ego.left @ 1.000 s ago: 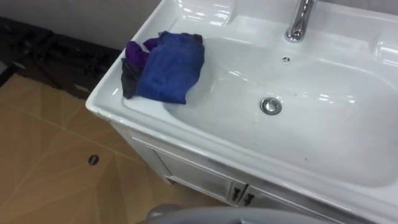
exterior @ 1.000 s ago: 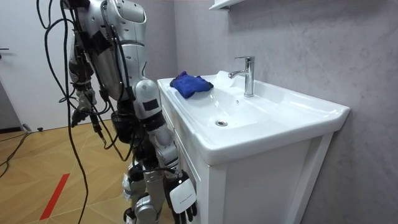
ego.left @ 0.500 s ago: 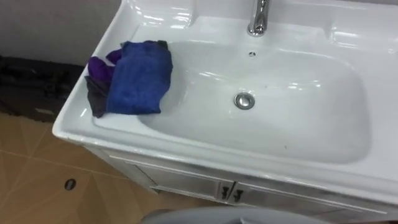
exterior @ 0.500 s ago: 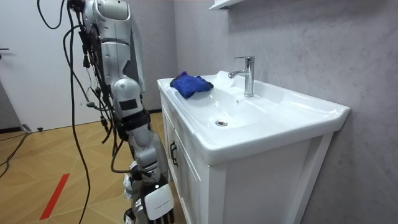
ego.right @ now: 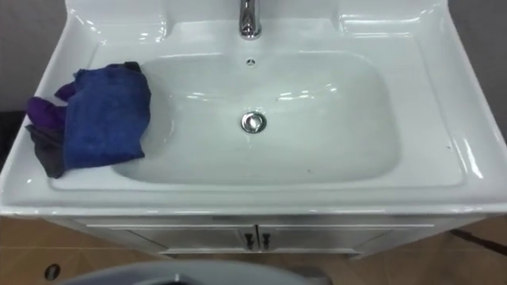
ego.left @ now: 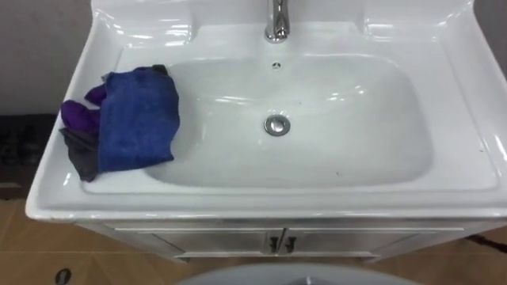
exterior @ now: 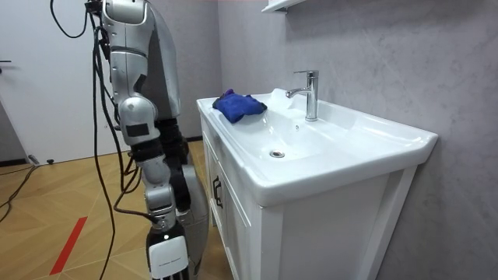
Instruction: Wipe basin
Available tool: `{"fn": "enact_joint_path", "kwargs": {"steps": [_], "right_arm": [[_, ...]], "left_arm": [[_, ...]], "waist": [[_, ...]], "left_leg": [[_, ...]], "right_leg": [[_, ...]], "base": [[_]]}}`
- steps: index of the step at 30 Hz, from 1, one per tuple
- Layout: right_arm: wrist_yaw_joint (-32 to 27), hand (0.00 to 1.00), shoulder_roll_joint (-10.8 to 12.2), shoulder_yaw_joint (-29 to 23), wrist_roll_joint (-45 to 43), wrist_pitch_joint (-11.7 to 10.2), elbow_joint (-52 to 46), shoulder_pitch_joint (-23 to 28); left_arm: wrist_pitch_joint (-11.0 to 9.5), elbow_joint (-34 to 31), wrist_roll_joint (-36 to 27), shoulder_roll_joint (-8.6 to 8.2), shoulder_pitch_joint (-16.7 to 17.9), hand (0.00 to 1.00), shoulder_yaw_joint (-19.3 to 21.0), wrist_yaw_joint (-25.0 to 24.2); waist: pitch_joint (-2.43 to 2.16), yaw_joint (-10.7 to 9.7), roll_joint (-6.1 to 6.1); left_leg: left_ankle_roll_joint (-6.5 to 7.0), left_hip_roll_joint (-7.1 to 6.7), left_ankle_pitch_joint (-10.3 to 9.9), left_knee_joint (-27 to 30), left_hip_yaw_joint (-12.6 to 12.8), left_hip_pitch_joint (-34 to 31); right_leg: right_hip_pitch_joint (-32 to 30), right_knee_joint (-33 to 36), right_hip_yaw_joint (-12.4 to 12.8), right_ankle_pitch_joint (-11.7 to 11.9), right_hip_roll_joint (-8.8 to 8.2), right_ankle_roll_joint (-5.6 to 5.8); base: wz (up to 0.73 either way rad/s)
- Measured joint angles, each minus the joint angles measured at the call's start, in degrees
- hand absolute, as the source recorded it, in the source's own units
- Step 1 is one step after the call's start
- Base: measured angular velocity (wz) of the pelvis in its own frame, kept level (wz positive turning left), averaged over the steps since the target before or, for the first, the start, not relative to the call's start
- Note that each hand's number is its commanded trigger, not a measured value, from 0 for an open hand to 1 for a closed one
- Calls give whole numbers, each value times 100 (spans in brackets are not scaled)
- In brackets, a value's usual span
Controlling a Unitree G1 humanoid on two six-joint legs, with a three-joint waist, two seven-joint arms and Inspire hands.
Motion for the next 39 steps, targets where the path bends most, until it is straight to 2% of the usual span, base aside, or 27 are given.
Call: {"fn": "enact_joint_path", "kwargs": {"steps": [4,10,19,26,29,39], "right_arm": [[-53,0,24,-80,4,33,7,17],[-137,0,25,-97,-4,110,-17,-48],[-135,0,40,-10,-7,161,-35,-126],[-42,0,41,158,6,229,2,-195],[-33,0,43,277,13,234,2,-192],[91,0,53,259,8,282,12,-276]], "left_arm": [[17,-20,0,-15,-47,0,-185,-4],[76,-16,7,-21,-115,0,-214,-9],[87,123,-9,-80,-76,0,-248,-37],[220,175,-2,-99,90,0,-341,-235],[242,166,-1,-99,82,0,-333,-302],[446,176,60,-143,106,0,-322,-591]], "waist": [[-1,-48,0],[-3,-33,-37],[7,9,-110],[8,36,-109],[8,133,-100],[10,159,-81]], "left_leg": [[0,5,1,-41,48,70],[1,7,1,-54,107,103],[0,9,0,-98,124,186],[0,10,-1,-100,112,181],[2,10,-2,-87,71,186],[-1,9,-5,-45,-36,187]], "right_leg": [[16,1,48,12,10,-1],[28,9,130,18,21,2],[106,-21,126,28,27,4],[117,-43,103,29,28,5],[152,-56,62,31,24,5],[244,-83,-59,31,11,5]], "base": [[-7],[-6],[0],[0],[5],[5]]}}
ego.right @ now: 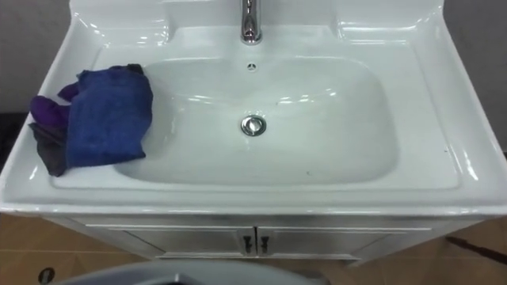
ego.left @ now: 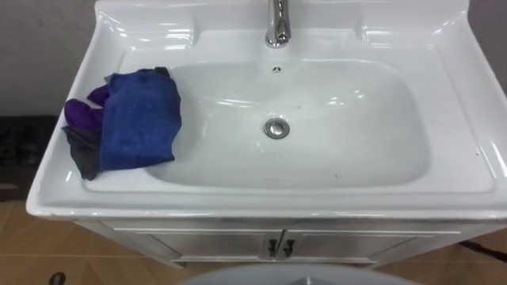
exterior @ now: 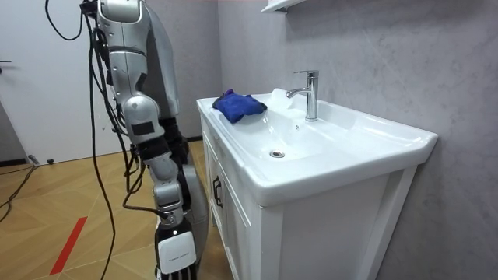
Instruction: Wipe basin
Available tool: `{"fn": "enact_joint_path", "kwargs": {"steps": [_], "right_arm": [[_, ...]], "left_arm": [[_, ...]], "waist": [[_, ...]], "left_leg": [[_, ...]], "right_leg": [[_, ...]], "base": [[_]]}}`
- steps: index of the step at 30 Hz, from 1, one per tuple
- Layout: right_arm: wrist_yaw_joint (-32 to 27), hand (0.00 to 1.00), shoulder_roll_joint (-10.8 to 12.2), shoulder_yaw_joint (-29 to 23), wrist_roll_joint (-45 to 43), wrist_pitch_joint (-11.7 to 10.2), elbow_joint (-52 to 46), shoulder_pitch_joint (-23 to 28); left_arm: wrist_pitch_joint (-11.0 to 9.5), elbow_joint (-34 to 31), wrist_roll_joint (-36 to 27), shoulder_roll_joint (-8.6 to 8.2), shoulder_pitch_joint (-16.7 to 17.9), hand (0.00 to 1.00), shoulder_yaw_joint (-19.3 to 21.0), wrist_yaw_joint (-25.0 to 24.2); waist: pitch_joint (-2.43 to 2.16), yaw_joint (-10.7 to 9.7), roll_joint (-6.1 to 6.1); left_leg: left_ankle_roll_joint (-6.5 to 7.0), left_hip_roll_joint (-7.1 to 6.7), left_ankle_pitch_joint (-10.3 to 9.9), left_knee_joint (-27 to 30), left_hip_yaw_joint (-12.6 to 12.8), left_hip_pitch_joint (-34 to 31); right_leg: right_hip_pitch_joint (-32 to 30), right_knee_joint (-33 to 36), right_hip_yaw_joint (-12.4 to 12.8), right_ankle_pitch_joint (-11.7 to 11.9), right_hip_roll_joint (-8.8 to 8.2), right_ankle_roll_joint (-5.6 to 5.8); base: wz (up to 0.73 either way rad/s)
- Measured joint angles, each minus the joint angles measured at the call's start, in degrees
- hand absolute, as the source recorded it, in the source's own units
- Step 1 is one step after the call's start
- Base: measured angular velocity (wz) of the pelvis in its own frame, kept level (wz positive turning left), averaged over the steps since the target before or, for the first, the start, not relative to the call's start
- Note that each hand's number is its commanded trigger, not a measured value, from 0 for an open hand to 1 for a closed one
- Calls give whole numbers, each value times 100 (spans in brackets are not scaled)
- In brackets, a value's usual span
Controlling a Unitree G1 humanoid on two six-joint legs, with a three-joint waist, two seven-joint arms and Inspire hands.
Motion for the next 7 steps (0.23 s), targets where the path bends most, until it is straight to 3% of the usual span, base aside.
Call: {"fn": "enact_joint_path", "kwargs": {"steps": [7], "right_arm": [[3,0,10,-4,-3,1,4,-9]], "left_arm": [[46,2,3,-1,13,0,-1,-91]], "waist": [[3,-16,2]], "left_leg": [[2,0,-2,45,-35,9]], "right_leg": [[57,-24,-19,0,0,0]], "base": [[1]]}}
